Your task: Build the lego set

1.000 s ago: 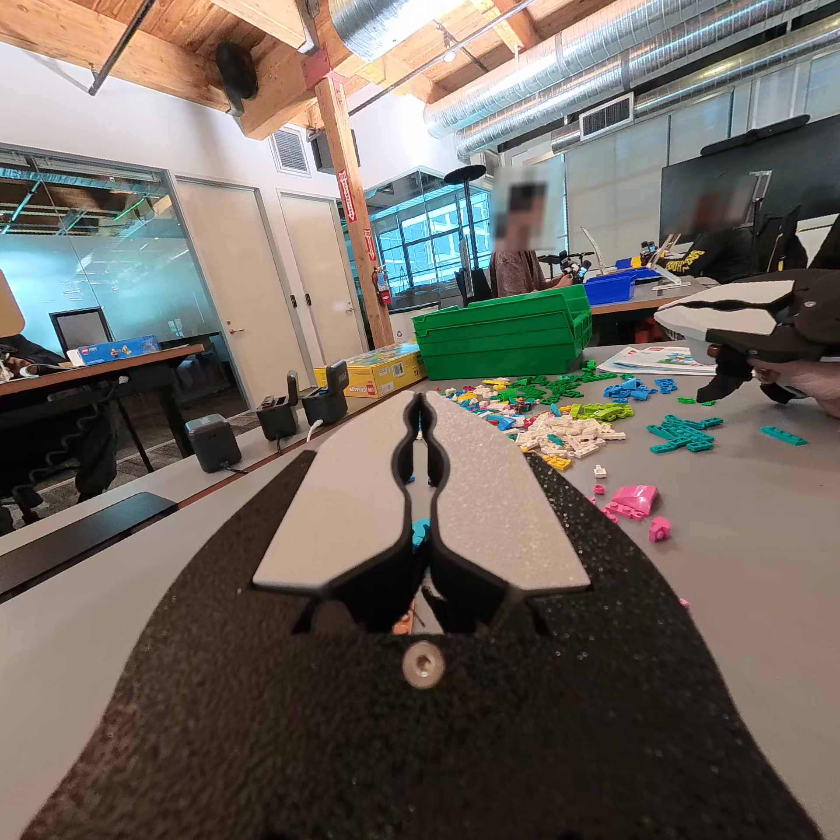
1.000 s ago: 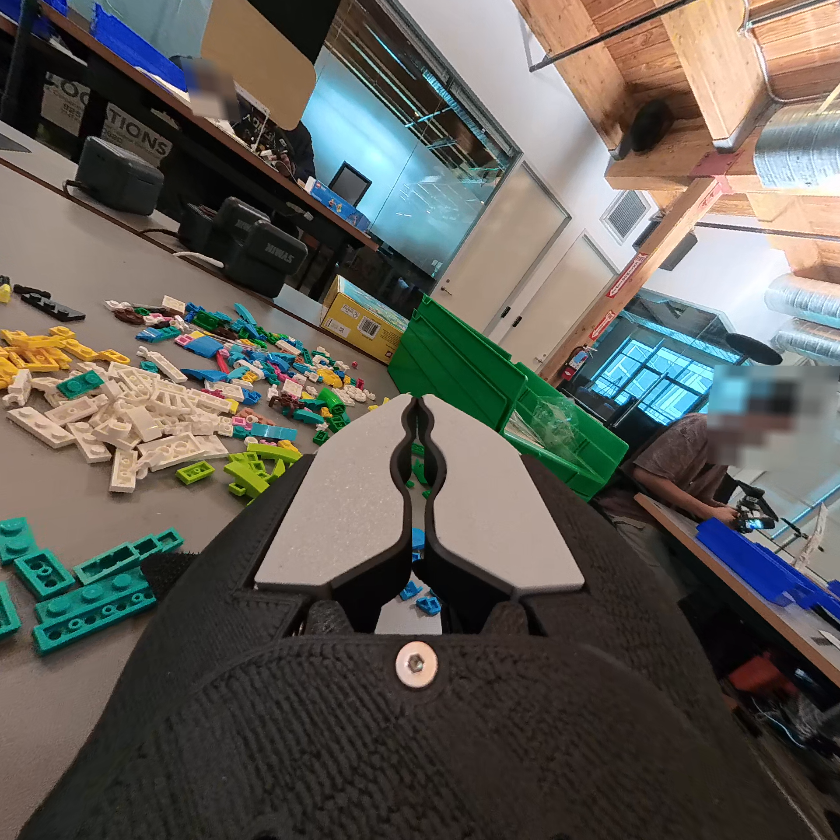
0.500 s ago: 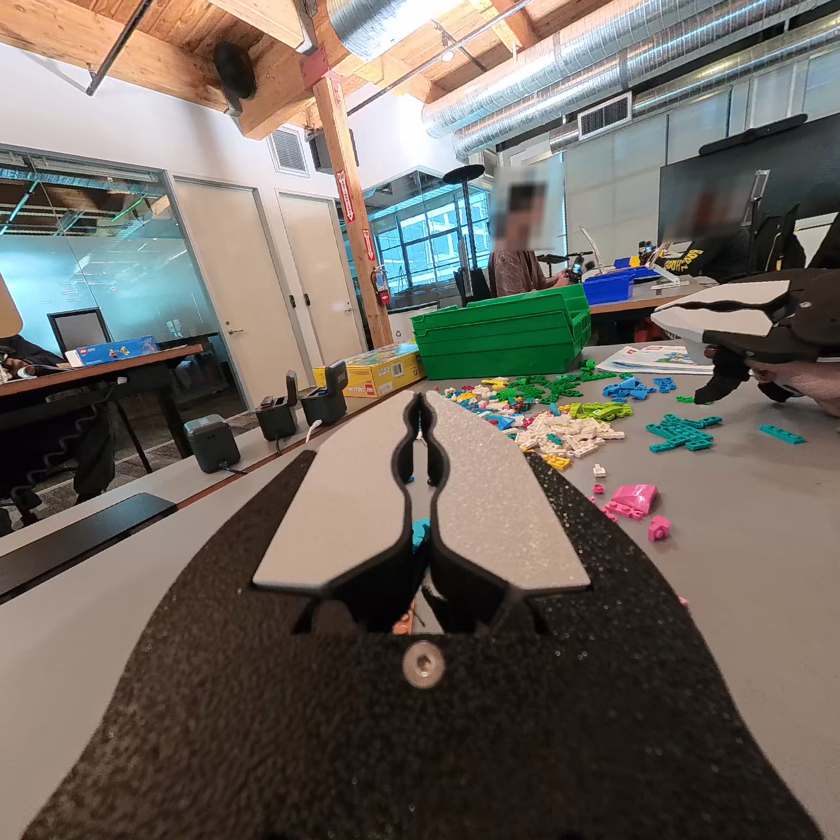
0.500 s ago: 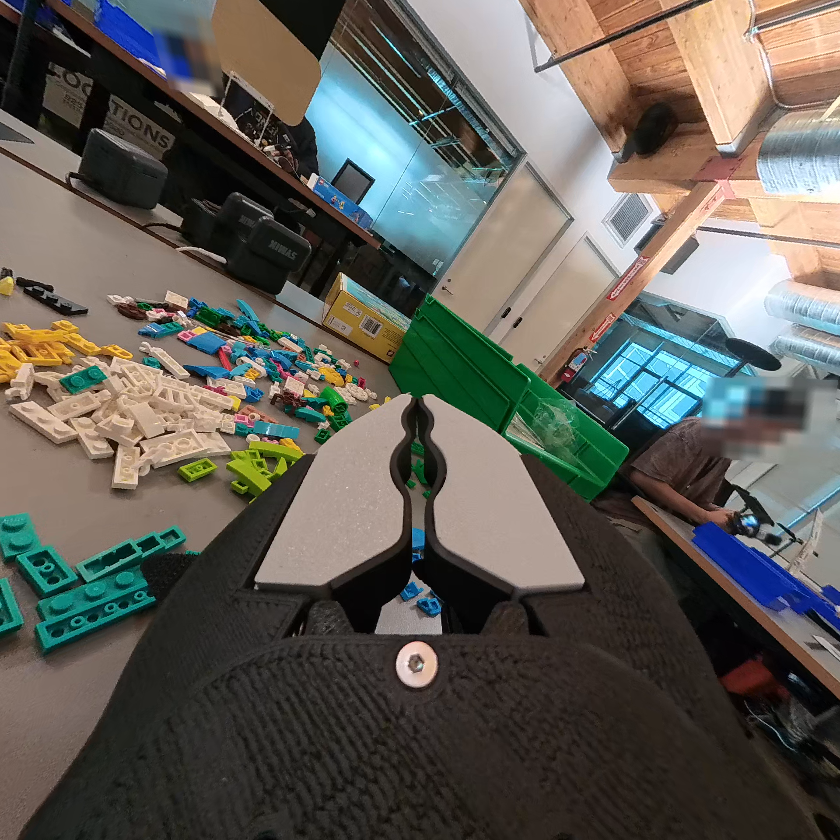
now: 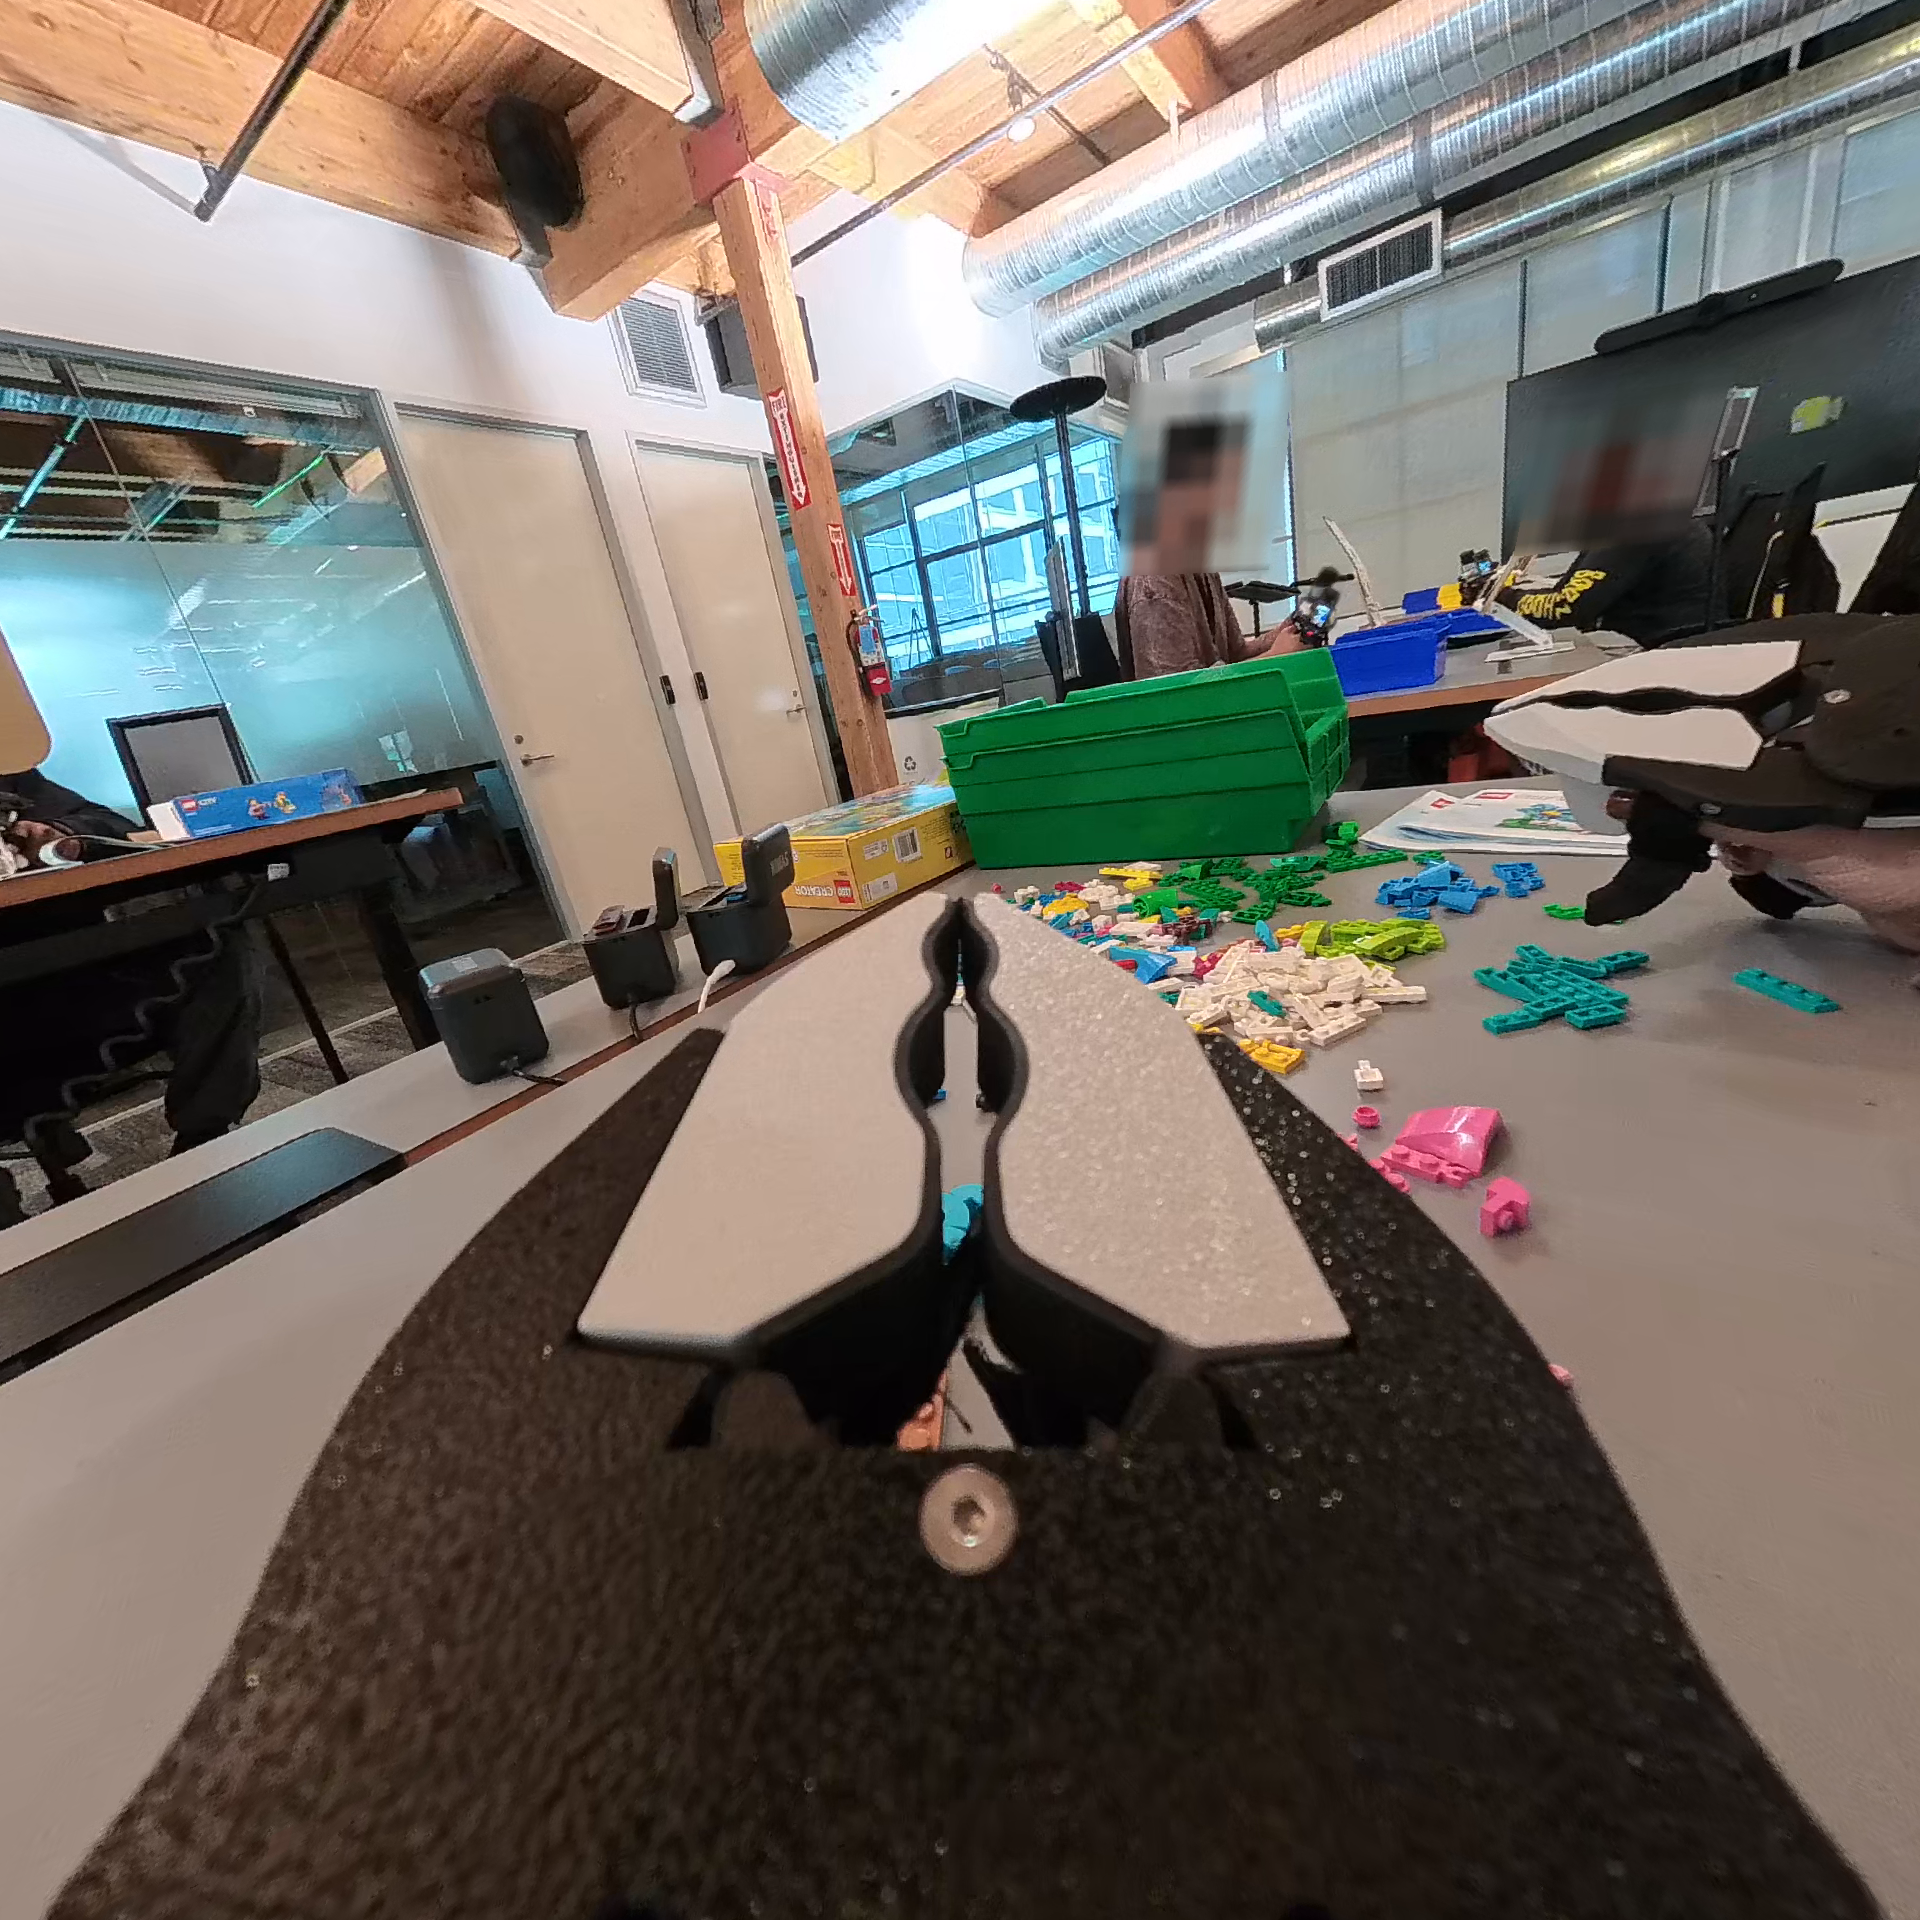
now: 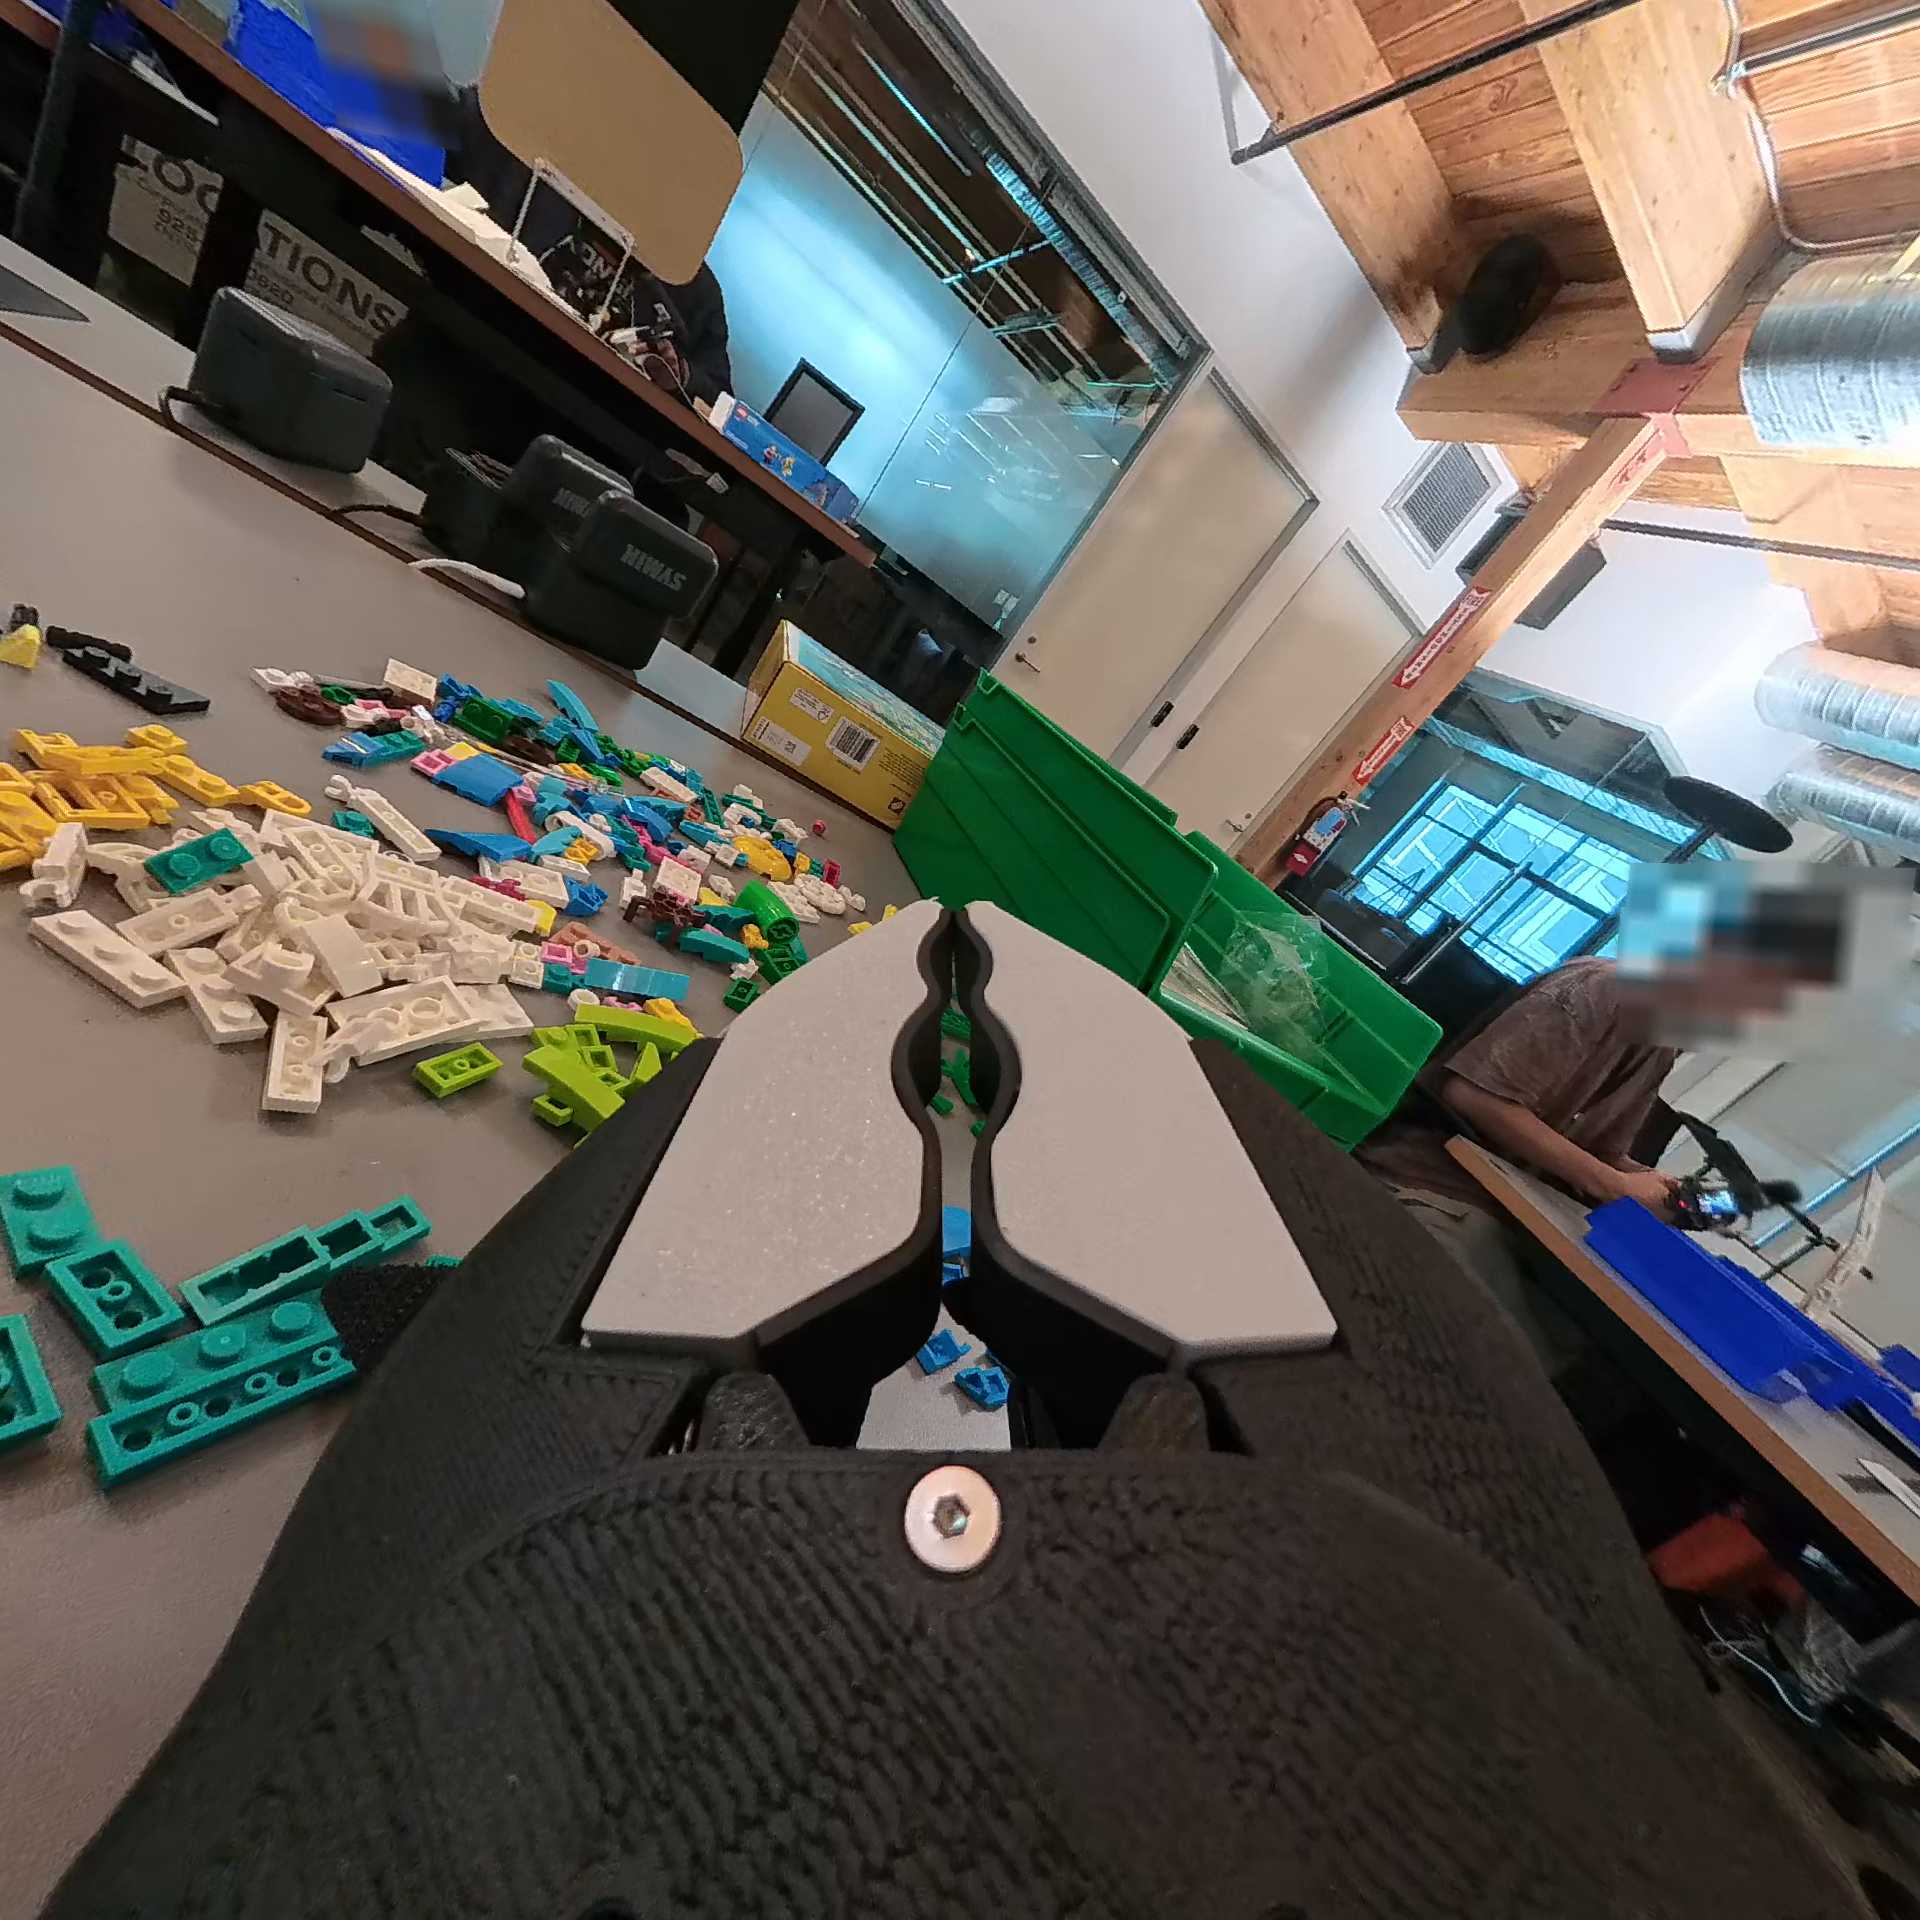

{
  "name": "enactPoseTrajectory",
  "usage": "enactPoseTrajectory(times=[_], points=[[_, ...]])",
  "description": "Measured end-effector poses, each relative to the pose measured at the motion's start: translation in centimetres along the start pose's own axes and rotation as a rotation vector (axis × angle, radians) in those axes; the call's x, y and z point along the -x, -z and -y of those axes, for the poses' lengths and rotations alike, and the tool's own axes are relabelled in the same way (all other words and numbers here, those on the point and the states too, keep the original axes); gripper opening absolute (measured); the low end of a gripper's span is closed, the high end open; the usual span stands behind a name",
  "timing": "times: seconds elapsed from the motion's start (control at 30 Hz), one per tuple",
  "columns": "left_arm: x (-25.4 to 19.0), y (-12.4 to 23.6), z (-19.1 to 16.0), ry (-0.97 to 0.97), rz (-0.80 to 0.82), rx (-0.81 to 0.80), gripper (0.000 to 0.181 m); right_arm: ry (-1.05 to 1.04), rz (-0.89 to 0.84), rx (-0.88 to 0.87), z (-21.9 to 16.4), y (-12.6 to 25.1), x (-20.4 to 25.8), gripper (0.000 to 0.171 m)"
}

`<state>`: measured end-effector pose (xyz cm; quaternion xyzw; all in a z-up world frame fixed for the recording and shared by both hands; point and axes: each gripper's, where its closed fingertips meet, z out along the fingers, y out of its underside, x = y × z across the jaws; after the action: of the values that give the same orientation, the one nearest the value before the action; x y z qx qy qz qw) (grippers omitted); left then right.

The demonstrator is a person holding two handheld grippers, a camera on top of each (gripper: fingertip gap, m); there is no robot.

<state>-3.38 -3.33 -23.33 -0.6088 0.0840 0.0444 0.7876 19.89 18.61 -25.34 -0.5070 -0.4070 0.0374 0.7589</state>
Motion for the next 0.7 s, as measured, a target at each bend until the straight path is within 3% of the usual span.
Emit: enactPoseTrajectory(times=[0.53,0.7], points=[[-0.1,0.0,0.0,-0.005,-0.004,0.001,0.000,-0.005,0.016,0.002,0.0,0.0,0.3,0.000],[-0.1,0.0,0.0,-0.003,-0.008,-0.001,0.000,-0.174,0.220,0.093,0.1,-0.4,2.8,0.006]])
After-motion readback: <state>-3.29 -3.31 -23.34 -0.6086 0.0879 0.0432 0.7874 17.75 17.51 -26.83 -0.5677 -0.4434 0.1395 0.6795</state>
